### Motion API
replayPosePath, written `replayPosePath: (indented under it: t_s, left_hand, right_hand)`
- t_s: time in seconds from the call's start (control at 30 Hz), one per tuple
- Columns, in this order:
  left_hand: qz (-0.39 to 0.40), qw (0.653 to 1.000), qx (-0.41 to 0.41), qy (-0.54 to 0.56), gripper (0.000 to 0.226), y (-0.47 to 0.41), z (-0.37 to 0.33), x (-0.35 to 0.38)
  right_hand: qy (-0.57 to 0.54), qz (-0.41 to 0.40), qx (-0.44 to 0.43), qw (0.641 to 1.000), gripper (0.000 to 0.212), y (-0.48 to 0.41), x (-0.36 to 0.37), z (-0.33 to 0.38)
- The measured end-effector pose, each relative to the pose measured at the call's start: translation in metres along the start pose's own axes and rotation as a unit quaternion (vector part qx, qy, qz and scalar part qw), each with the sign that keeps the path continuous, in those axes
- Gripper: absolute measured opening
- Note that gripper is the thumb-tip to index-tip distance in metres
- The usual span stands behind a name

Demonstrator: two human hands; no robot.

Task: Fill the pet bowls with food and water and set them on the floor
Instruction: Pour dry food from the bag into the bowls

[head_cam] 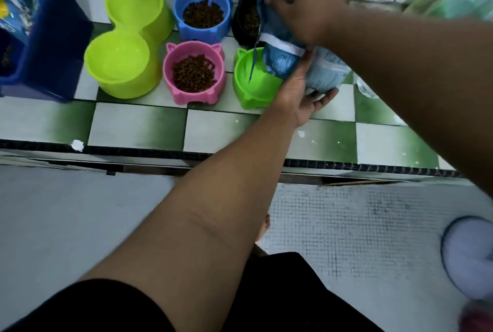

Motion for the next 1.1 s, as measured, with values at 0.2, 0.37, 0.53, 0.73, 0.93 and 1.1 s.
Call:
replayPosePath:
  t_s: [0.2, 0.37, 0.53, 0.73, 0.93, 1.1]
  left_hand:
    - [0.031, 0.998, -0.027, 0.043, 0.051, -0.007, 0.01, 0.007]
    - [0.042, 0.997, -0.012, 0.069, 0.051, -0.007, 0.005, 0.014]
    - [0.055, 0.997, -0.014, 0.056, 0.043, -0.007, 0.008, 0.014]
    - [0.054, 0.997, -0.014, 0.052, 0.044, -0.007, 0.014, 0.016]
    - [0.046, 0.999, -0.014, 0.018, 0.043, -0.004, 0.022, 0.016]
    - [0.043, 0.999, -0.009, -0.013, 0.047, 0.0, 0.025, 0.017]
  right_hand:
    - [0.005, 0.034, -0.007, 0.999, 0.031, -0.004, 0.007, -0.005]
    - [0.005, 0.027, -0.027, 0.999, 0.032, -0.007, 0.006, -0.005]
    - [-0.001, 0.032, -0.04, 0.999, 0.03, -0.008, 0.007, -0.007]
    - [-0.004, 0.03, -0.041, 0.999, 0.029, -0.001, 0.006, -0.009]
    - [0.009, 0.036, -0.038, 0.999, 0.027, 0.004, 0.004, -0.015]
    - [0.008, 0.029, -0.034, 0.999, 0.028, 0.008, -0.001, -0.019]
Point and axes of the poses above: each hand's wrist, its own y-axis away from the middle knuckle, its own x-axis out of the palm, z = x × y, the point moved 7 cm from there along -y, towards the middle knuckle, and after that the axes turned 3 degrees about -z, right-handed, at the moved point
